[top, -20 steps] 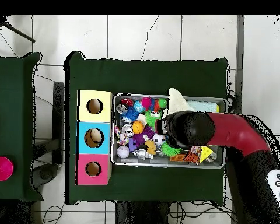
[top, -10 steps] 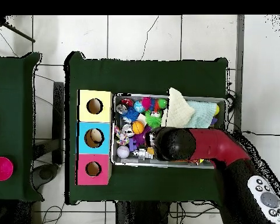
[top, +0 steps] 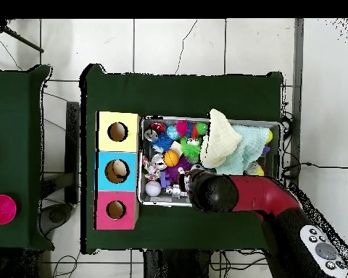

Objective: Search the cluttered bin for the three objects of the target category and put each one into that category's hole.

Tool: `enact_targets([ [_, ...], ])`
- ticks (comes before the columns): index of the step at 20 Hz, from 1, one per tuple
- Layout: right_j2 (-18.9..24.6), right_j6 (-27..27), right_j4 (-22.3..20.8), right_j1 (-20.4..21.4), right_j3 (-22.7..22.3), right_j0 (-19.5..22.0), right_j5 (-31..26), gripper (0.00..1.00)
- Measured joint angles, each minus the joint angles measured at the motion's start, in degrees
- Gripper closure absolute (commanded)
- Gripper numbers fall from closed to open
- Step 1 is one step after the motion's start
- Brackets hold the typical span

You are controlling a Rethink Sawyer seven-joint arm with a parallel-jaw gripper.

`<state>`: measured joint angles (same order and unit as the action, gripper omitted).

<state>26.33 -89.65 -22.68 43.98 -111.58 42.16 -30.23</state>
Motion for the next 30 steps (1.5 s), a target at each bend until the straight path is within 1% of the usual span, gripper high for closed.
enact_targets([
  [3, -1.3, 0.0, -0.8, -2.3, -0.5, 0.0, 2.8, 1.0],
  [9, -2.9, 0.0, -0.8, -4.3, -0.6, -0.5, 4.6, 1.0],
  [11, -3.3, 0.0, -0.8, -4.3, -0.8, -1.1, 5.0, 1.0],
  [16, -4.9, -0.1, -0.8, -4.4, -1.7, -3.9, 8.0, 1.0],
  [17, -5.7, -0.1, -0.8, -4.4, -2.4, -5.2, 9.8, 1.0],
  [22, -7.3, -0.1, -0.8, -4.5, -4.4, -7.3, 13.8, 1.0],
  [27, -9.3, -0.1, -0.7, -5.9, -5.9, -8.0, 17.6, 1.0],
  [29, -9.7, -0.1, -0.7, -6.4, -6.2, -7.9, 18.3, 1.0],
  [30, -10.2, -0.1, -0.7, -7.3, -6.8, -7.3, 18.7, 0.0],
])
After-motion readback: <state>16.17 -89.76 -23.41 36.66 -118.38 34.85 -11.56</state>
